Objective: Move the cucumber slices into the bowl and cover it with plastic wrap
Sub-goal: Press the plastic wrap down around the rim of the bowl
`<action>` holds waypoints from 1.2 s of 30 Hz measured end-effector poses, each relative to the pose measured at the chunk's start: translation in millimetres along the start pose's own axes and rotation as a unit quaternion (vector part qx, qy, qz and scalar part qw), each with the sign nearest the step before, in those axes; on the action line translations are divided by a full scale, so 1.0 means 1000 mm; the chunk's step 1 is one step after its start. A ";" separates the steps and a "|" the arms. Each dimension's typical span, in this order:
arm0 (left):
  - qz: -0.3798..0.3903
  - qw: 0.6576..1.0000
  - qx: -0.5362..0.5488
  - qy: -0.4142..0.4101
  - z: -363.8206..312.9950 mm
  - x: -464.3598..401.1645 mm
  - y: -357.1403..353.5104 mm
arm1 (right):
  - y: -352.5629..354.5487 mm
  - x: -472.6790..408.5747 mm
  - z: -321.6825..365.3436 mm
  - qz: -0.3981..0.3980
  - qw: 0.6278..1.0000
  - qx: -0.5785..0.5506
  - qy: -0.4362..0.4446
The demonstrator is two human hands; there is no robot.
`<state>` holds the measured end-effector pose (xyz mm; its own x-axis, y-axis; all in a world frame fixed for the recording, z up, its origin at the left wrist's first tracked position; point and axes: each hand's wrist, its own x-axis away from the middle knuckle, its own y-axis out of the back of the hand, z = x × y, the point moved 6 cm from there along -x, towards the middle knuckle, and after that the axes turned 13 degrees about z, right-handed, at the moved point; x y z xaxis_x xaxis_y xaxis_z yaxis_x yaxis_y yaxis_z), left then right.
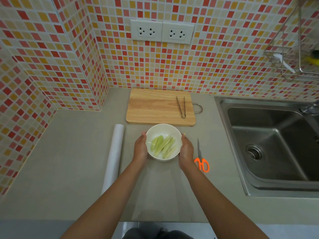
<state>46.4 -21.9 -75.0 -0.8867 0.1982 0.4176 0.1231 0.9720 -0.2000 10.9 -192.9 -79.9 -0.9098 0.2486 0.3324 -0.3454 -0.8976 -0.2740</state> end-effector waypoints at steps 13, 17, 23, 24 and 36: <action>0.024 1.000 -0.009 -0.008 -0.012 -0.028 -0.002 | 0.001 -0.026 0.003 0.013 0.999 0.028 -0.015; 0.035 0.999 -0.005 -0.017 -0.005 -0.029 -0.003 | 0.003 -0.028 -0.002 0.010 1.000 0.024 -0.014; -0.005 0.999 0.014 -0.028 0.005 -0.022 -0.001 | 0.003 -0.029 -0.003 -0.027 1.000 0.001 -0.004; -0.009 0.999 0.015 -0.030 0.006 -0.021 0.000 | 0.005 -0.028 -0.004 -0.036 0.999 -0.013 0.002; -0.003 0.998 0.014 -0.062 0.002 -0.026 -0.003 | -0.003 -0.022 -0.024 -0.072 0.993 -0.094 0.025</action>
<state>68.5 -30.5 -87.2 -0.9360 0.1741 0.3060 0.1074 0.9689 -0.2229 26.4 -187.4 -107.8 -0.8565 0.3920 0.3358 -0.5054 -0.7690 -0.3914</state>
